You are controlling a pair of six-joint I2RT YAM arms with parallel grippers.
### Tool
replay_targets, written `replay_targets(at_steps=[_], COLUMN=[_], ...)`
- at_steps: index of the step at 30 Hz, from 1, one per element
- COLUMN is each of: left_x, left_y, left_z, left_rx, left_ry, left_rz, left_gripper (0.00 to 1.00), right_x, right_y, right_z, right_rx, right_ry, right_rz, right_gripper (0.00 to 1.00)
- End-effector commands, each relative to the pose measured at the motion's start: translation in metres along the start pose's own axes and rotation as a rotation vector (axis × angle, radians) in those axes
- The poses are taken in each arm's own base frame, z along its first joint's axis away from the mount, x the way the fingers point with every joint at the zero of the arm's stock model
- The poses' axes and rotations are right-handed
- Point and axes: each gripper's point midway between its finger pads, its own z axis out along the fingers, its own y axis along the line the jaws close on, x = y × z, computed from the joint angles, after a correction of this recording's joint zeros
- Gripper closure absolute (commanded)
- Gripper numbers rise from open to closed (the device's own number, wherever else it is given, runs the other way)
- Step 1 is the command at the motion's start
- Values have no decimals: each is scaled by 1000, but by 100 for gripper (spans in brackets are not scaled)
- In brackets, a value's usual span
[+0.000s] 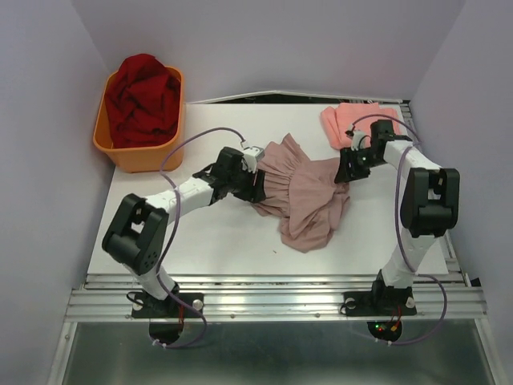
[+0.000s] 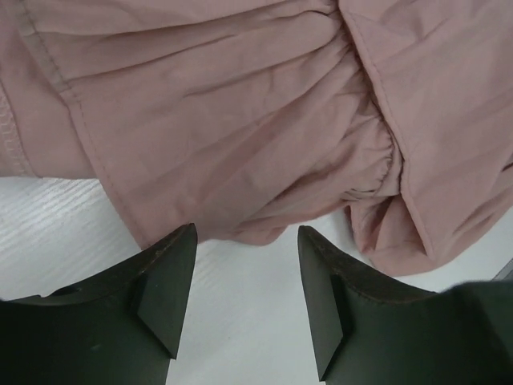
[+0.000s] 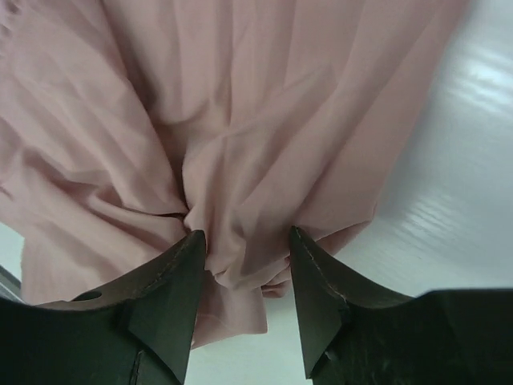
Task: Fold and stack the skirts
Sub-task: Fold the skirt
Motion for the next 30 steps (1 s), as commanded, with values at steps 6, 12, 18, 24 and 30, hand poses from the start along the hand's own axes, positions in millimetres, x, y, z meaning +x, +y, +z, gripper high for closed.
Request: replay_targets(at_steps=[6,12,18,24,30], left_x=[-56,-115,-127,-120,-27], left_y=[35,95,95,31,-60], left_z=[44,38,-1,-104,-106], left_rx=[-47,-132,-132,-211,-143], left_ry=[-63,-110,-116,-261,-229], left_rz=[14,66,263,676,896], left_gripper=[40,44,34,26,27], right_x=[56,102,120,96,54], right_y=[15,71,111,132,139], right_z=[26,35,31,-17,-55], right_rx=[-112,-241,-309,-299,-206], right_ry=[127,212,238,140,-39], right_rz=[75,145,168,53,-76], right_gripper=[59,78,75,62,60])
